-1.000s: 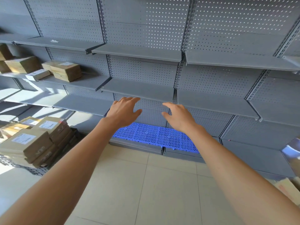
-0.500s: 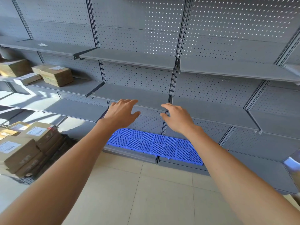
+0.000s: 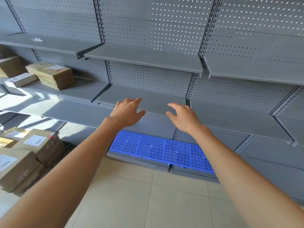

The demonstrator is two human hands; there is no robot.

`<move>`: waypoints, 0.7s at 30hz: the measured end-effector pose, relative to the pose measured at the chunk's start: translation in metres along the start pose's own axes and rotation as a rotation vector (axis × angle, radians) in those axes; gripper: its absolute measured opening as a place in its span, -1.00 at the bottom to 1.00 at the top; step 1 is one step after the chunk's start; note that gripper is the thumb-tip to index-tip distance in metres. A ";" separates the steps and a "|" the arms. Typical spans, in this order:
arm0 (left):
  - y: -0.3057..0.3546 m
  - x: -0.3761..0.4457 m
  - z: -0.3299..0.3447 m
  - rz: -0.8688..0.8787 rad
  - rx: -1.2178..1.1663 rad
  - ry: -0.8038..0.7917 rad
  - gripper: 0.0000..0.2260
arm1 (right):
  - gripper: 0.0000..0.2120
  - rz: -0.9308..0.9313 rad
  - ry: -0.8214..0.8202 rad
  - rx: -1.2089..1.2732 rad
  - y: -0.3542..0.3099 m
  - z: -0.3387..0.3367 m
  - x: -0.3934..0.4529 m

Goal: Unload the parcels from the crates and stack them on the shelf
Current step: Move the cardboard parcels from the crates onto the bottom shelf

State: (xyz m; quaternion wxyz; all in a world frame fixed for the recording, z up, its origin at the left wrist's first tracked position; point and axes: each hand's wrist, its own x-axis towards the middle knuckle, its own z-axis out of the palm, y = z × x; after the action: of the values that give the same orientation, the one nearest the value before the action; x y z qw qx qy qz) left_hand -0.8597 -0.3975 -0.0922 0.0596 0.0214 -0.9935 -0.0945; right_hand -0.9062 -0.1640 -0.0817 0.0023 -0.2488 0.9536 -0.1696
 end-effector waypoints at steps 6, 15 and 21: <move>-0.039 0.029 0.001 -0.011 0.009 -0.031 -0.42 | -0.55 0.010 -0.031 -0.007 -0.015 0.018 0.048; -0.068 0.062 0.001 -0.063 0.013 -0.039 -0.42 | -0.55 -0.058 -0.058 0.020 -0.024 0.028 0.105; -0.069 0.074 -0.001 -0.154 0.044 -0.046 -0.46 | -0.55 -0.119 -0.087 0.035 -0.014 0.031 0.140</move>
State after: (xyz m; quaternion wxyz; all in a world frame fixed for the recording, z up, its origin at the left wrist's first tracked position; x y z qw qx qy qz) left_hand -0.9304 -0.4693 -0.0961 0.0288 0.0970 -0.9919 -0.0774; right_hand -1.0195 -0.2522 -0.0954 0.0380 -0.3121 0.9330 -0.1753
